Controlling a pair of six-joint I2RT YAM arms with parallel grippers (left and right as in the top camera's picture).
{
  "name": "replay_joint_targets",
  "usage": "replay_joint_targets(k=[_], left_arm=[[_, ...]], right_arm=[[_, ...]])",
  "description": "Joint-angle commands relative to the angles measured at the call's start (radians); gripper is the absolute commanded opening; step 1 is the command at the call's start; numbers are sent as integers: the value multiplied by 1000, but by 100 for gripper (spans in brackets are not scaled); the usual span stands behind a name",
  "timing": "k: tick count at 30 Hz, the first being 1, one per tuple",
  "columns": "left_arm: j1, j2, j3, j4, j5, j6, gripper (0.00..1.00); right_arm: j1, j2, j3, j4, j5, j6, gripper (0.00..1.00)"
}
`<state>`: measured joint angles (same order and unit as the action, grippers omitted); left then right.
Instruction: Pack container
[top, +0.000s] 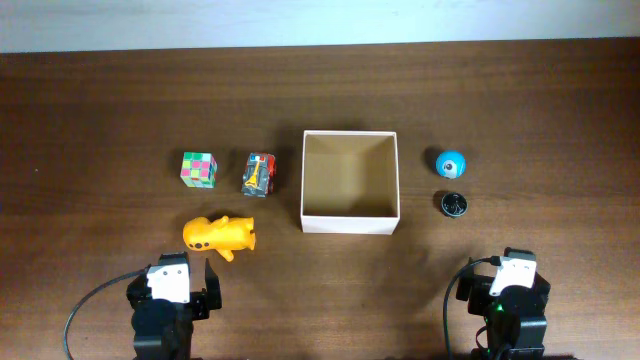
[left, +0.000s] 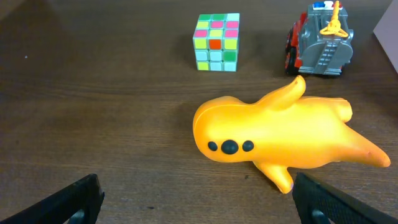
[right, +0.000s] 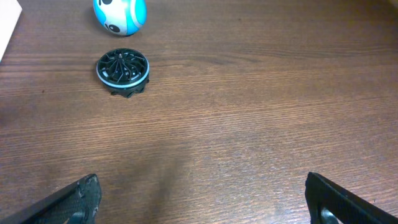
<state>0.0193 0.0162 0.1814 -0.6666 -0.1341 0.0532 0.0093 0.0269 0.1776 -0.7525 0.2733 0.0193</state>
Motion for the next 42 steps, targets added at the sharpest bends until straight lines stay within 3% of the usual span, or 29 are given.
replay_joint_targets(k=[1,13,18,24,27,30,35,42], left_arm=[[2,-11,-8,-1,11,16,99],[2,-11,-8,-1,31,15,99],[2,-11,-8,8,137,15,99],[2,-11,-8,180,413,-28,99],[2,-8,0,200,425,-138,99],[2,15,38,199,457,-151,99],[2,156,212,198,435,-150,99],[1,624,636,48,435,-128,99]], right_arm=[[3,-12,-5,1,34,8,99],[3,-12,-5,14,-5,8,99],[3,-12,-6,46,-355,8,98],[3,-12,-10,147,-628,14,99],[3,-12,-10,167,-706,44,99],[3,-12,-6,239,-739,164,99],[3,-2,70,284,-737,240,99],[3,208,290,188,-698,217,99]])
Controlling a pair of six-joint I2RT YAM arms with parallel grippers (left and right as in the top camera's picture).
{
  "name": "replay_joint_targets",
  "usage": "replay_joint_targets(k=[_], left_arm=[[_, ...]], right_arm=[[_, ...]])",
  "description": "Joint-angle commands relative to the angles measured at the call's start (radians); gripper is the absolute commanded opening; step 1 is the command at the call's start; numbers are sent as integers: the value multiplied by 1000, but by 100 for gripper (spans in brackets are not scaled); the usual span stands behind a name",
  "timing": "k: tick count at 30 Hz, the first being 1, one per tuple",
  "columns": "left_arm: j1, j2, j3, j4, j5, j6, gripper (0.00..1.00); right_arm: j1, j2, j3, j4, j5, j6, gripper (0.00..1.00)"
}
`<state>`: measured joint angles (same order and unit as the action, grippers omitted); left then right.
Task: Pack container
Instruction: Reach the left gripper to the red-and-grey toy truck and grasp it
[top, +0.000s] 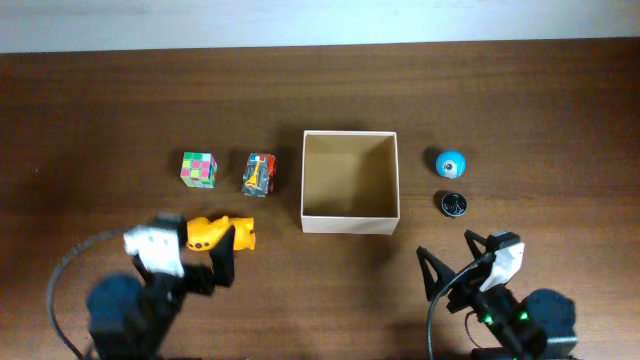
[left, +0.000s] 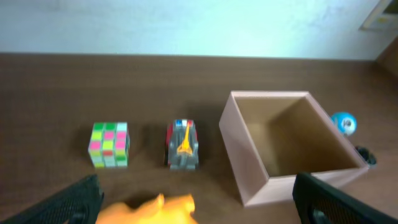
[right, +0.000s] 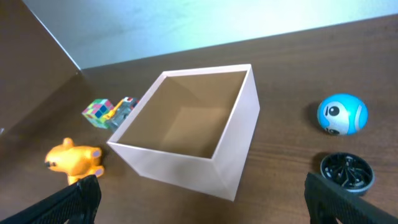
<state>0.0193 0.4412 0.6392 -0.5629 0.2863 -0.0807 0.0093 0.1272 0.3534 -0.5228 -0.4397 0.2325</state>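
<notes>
The open white cardboard box (top: 350, 225) stands mid-table, empty inside, and shows too in the left wrist view (left: 249, 158) and the right wrist view (right: 186, 163). An orange toy animal (top: 220, 232) lies left of the box. My left gripper (top: 195, 255) is open above its near side, and the toy (left: 149, 211) shows low between the fingers. Farther back are a multicoloured cube (top: 198, 168) and a toy truck (top: 259, 174). Right of the box sit a blue ball (top: 450, 162) and a black disc (top: 454, 203). My right gripper (top: 455, 262) is open, near the box's front right corner, holding nothing.
The table's far edge meets a pale wall at the back. The left arm's cable loops by the front left edge, the right arm's base sits at the front right. Bare wood lies between the two arms in front of the box.
Both arms have risen and come forward from the front edge. The left gripper now hangs over the orange toy and the right one faces the box. Both stay open; no object moved.
</notes>
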Motion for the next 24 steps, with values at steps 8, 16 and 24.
replay_joint_targets(k=[8,16,24], left_arm=[[-89,713,740,-332,21,97,99],[-169,987,871,-316,126,68,99],[-234,1210,870,-452,-130,-10,99]], right_arm=[[3,565,521,-313,129,-76,99],[2,949,846,-513,79,-74,99],[2,1151,849,-611,187,12,98]])
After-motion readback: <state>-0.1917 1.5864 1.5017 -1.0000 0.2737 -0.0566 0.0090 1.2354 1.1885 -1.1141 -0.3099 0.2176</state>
